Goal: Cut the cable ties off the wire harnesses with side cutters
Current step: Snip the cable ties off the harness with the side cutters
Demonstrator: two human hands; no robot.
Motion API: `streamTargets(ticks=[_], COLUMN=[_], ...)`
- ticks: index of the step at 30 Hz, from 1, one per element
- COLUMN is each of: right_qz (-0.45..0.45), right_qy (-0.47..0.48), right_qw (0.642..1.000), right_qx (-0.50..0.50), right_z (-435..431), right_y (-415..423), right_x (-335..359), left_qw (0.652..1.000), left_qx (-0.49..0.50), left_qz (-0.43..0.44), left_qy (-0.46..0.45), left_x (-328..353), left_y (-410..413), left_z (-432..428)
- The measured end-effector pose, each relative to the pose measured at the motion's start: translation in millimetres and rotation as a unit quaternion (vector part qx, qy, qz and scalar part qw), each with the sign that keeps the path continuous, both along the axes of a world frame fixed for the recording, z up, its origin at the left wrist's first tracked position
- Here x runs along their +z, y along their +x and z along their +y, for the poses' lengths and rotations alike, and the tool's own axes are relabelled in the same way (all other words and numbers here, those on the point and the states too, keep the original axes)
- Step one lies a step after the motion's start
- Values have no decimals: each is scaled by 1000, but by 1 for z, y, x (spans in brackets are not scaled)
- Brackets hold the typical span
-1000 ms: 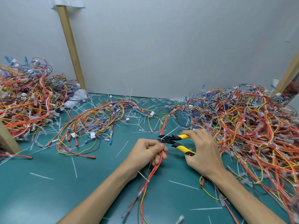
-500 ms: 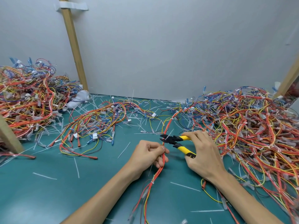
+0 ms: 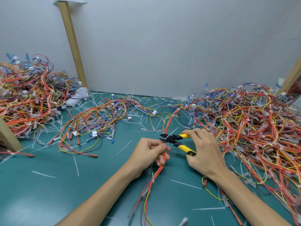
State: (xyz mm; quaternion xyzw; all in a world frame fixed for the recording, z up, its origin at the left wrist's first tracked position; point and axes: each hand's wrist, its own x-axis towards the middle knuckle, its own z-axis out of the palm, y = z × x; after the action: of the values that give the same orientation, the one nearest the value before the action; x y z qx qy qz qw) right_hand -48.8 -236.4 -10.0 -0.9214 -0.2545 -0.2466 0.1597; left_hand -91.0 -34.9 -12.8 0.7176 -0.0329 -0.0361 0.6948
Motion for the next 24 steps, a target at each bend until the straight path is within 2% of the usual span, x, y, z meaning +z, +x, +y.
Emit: streamTargets(ticks=[6,11,14,19,24], right_qz=[14,-21,-1,108,99], right_qy=[-25,-76,-105,-54,-28], right_qw=[1000,997,994,991,993], right_qx=[9,19,14,54,50], right_z=[-1,2,1,-1,-2], right_y=[0,-3,-3,1,2], right_x=[-3,4,2,0,-2], left_qw=[1000,1000,1000,1000,999], left_qx=[-4,-10,-10,-11,-27], left_qz=[-5,-12,-13,-13,-13], left_qy=[5,8,9,19,23], left_x=[0,0,0,-1,-1], left_y=[-1,-2,-3,-2,-3], left_z=[0,0,0,0,1])
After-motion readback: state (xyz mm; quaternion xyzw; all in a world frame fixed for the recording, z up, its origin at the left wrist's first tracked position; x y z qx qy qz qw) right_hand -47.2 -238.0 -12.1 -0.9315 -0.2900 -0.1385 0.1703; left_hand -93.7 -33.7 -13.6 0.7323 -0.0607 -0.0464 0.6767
